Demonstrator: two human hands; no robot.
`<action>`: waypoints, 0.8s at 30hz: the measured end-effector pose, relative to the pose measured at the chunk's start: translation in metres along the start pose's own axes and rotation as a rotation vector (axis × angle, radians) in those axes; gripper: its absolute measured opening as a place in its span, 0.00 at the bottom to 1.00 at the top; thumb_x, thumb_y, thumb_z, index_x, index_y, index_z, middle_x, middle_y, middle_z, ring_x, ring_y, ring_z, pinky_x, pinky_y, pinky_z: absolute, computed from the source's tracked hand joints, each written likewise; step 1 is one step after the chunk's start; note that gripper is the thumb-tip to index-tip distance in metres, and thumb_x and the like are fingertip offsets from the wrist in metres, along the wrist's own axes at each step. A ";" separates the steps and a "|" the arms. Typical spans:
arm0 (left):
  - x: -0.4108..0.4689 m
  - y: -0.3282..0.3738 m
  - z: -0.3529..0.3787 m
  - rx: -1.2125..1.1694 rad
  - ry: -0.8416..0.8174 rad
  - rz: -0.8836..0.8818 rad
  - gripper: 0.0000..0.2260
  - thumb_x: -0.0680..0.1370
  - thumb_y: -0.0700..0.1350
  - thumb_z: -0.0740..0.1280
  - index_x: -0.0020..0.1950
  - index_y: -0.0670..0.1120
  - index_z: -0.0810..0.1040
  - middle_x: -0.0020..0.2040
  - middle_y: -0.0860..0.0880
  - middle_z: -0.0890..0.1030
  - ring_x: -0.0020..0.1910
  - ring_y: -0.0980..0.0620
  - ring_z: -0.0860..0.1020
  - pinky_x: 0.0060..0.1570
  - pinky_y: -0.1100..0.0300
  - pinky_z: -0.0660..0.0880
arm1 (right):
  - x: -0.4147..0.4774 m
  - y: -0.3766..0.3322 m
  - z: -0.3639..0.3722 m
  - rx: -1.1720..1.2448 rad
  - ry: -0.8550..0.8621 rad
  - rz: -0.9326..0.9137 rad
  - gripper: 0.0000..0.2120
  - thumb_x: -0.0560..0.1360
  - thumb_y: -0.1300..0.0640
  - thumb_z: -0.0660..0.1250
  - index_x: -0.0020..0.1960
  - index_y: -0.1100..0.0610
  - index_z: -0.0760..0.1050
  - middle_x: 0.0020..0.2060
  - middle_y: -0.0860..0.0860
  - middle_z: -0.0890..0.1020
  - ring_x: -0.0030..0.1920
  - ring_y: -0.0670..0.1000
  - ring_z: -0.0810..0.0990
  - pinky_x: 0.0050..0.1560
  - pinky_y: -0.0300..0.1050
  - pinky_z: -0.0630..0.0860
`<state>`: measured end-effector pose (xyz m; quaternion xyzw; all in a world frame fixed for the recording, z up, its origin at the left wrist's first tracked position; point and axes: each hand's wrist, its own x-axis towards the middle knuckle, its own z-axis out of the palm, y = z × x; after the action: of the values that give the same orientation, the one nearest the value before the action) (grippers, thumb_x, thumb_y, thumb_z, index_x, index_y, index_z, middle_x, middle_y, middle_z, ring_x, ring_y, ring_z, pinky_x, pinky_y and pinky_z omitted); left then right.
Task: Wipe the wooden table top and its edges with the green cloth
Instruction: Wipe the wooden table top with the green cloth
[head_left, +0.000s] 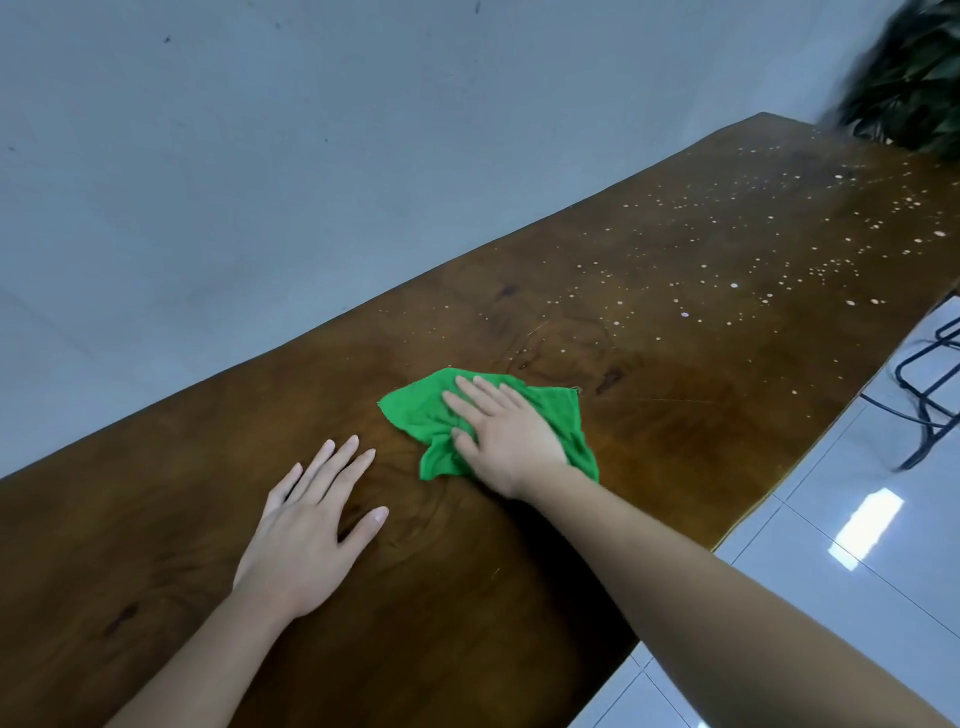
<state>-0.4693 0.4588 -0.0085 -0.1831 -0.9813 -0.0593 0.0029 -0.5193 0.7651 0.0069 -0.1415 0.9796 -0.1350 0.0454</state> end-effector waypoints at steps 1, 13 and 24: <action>0.000 0.000 0.000 -0.001 0.001 -0.004 0.36 0.84 0.77 0.42 0.90 0.66 0.51 0.91 0.63 0.47 0.89 0.62 0.41 0.89 0.47 0.46 | 0.001 0.016 -0.006 -0.005 0.009 0.037 0.32 0.88 0.37 0.43 0.90 0.44 0.50 0.89 0.45 0.48 0.89 0.48 0.45 0.86 0.49 0.38; 0.003 -0.003 0.006 0.003 0.034 0.001 0.35 0.85 0.77 0.43 0.90 0.65 0.53 0.91 0.62 0.49 0.90 0.59 0.44 0.88 0.47 0.48 | -0.013 0.170 -0.055 -0.004 0.152 0.583 0.31 0.89 0.40 0.45 0.90 0.47 0.51 0.90 0.49 0.49 0.90 0.52 0.46 0.88 0.54 0.44; 0.003 -0.002 0.004 0.000 0.023 -0.005 0.35 0.85 0.77 0.41 0.90 0.65 0.51 0.91 0.63 0.46 0.89 0.60 0.41 0.89 0.48 0.47 | 0.074 0.034 -0.022 -0.033 0.078 0.371 0.36 0.85 0.34 0.39 0.90 0.43 0.48 0.90 0.49 0.47 0.90 0.56 0.44 0.88 0.60 0.42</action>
<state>-0.4727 0.4588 -0.0127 -0.1799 -0.9816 -0.0615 0.0142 -0.6018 0.7805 0.0146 0.0460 0.9920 -0.1137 0.0292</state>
